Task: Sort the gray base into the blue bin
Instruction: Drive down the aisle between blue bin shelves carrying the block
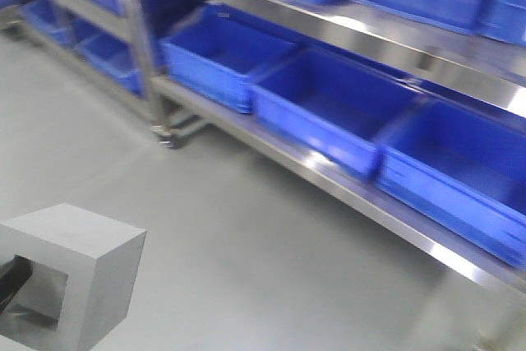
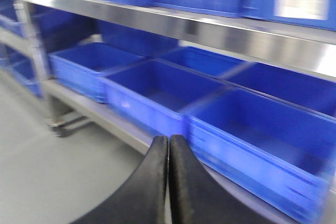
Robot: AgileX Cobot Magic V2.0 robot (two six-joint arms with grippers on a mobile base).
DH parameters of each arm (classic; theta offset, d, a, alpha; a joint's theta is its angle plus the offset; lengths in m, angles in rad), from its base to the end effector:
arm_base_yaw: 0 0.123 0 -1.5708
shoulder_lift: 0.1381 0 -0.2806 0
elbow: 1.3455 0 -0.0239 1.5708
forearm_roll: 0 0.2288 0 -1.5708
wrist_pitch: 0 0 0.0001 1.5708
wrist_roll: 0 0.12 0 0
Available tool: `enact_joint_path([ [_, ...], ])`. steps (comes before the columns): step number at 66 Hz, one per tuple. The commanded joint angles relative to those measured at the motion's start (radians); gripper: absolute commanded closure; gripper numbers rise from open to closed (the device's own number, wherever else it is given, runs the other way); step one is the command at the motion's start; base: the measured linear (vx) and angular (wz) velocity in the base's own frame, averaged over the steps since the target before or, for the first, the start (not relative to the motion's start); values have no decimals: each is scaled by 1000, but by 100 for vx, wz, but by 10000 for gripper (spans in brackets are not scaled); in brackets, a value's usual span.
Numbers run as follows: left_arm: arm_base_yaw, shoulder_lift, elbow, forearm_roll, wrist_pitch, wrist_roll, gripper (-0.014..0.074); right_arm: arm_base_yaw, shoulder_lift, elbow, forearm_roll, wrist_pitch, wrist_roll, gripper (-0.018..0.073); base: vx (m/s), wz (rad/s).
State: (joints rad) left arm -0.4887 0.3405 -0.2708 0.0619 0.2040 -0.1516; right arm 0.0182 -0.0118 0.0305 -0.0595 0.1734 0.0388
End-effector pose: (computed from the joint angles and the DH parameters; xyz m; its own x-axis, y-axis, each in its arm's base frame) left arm 0.0865 -0.0443 0.2578 -0.2044 0.0058 -0.9789 0.4418 0.8929 -0.0870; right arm 0.0676 0.0000 0.1852 -0.1042 -0.0217 -0.9943 -0.0101 0.9997 -0.0208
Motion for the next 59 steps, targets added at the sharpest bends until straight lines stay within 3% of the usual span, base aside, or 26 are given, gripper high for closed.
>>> enact_joint_path([
  [1,-3,3,-30,-4,-111,-6,602,-5,-11,14,-6,-74,-5,568,22,83],
  [59,-3,3,-30,-4,-111,-6,602,-5,-11,14,-6,-74,-5,568,20,74],
])
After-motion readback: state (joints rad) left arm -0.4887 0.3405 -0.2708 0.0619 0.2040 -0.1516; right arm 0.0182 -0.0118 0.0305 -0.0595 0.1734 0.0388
